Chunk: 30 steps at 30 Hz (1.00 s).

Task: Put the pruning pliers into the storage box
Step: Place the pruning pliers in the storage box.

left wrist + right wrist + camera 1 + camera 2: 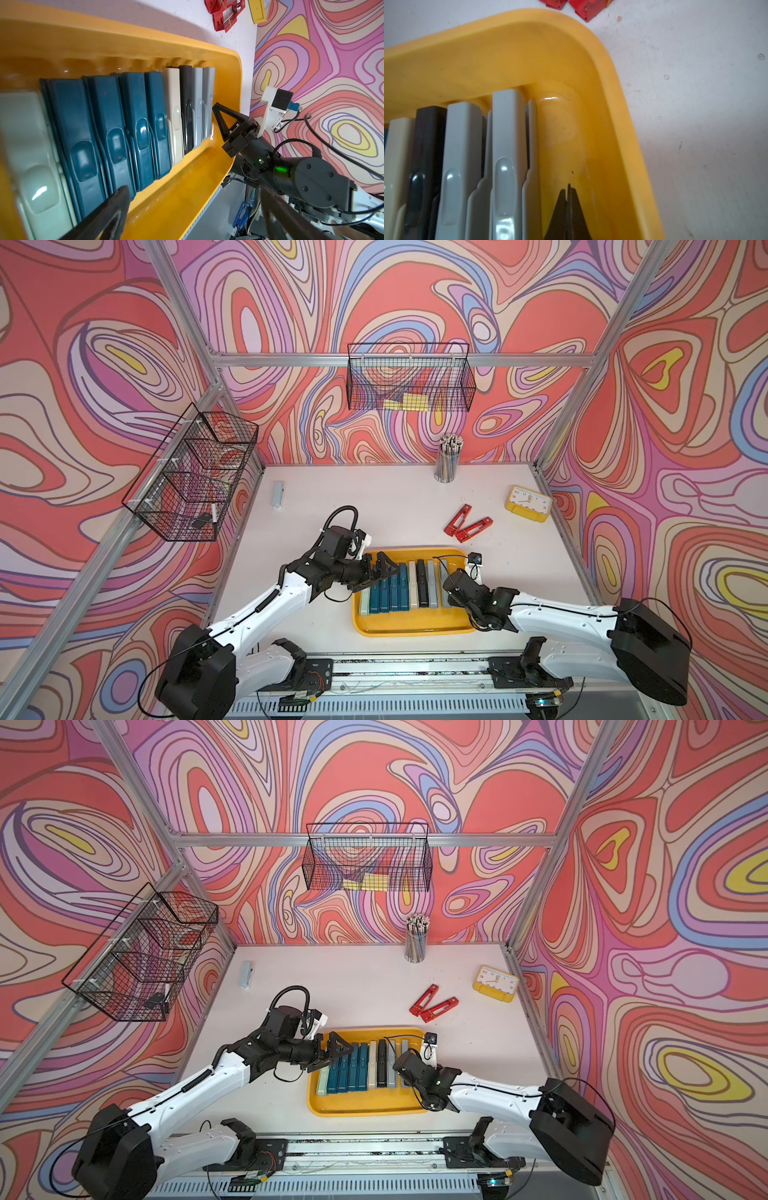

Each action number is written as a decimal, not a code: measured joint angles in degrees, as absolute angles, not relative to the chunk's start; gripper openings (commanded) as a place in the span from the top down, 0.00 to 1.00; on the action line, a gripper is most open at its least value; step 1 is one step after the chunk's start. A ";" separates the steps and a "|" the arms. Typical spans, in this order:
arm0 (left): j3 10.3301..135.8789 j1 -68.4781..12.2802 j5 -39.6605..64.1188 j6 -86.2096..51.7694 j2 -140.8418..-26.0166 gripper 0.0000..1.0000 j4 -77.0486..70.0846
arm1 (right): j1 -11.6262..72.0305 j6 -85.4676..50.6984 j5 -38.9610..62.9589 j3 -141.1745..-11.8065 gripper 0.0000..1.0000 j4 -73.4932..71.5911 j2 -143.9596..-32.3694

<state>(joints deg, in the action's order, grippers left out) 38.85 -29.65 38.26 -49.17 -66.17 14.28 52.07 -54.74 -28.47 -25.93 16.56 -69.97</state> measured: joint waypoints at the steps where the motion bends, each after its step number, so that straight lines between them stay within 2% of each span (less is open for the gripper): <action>1: 38.85 -29.65 38.28 -49.19 -66.17 0.01 14.28 | 52.07 -54.61 -28.27 -26.00 1.00 16.60 -69.97; 15: 38.85 -29.76 38.24 -49.78 -66.15 0.01 13.39 | 51.83 -54.06 -24.53 -28.49 1.00 19.57 -71.85; 30: 38.85 -30.06 38.24 -49.78 -66.15 0.01 12.53 | 51.94 -53.56 -24.77 -32.84 1.00 24.27 -70.19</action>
